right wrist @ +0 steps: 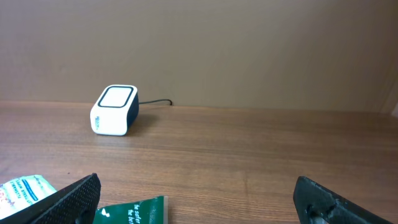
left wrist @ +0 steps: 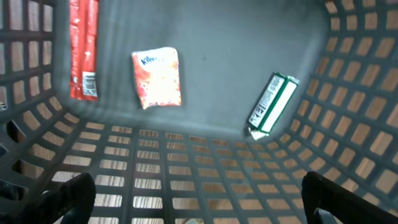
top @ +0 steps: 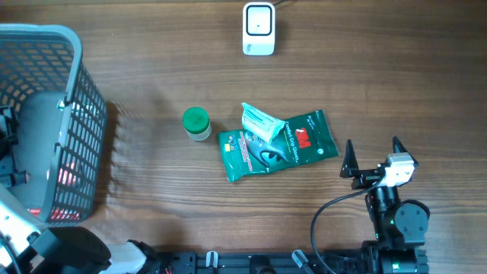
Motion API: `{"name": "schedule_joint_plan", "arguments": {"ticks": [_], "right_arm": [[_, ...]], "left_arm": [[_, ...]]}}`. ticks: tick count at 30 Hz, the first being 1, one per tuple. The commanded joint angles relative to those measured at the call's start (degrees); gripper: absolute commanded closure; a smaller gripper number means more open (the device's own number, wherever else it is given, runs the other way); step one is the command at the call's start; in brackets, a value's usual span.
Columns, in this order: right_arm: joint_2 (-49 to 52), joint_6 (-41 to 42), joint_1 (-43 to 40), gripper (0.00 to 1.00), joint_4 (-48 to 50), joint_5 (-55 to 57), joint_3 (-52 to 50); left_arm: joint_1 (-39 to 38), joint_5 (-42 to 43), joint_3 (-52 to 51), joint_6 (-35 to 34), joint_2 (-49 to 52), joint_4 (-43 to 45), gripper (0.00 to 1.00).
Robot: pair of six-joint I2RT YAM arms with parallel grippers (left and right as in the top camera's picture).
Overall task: Scan the item barcode
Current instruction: 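Reach the left gripper into the basket and grasp the Kleenex tissue pack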
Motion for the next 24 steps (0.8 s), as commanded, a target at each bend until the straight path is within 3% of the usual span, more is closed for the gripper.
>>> {"name": "schedule_joint_plan", "arguments": {"ticks": [1, 9, 16, 24], "right_arm": [[-0.35, -0.66, -0.09, 0.0, 0.11, 0.35, -0.07], [-0.35, -0.66, -0.09, 0.0, 0.11, 0.35, -0.07], [-0.35, -0.66, -0.09, 0.0, 0.11, 0.35, -0.07], [-0.35, -0.66, -0.09, 0.0, 0.11, 0.35, -0.07]], "left_arm": [[0.26, -5.27, 0.22, -4.2, -0.87, 0.13, 0.0], [0.26, -8.35, -0.61, -3.91, 6.01, 3.13, 0.0], [0.24, -8.26, -16.61, -5.4, 13.03, 15.98, 0.0], [0.2, -5.46, -29.73, -5.42, 14.14, 28.3, 0.0]]}}
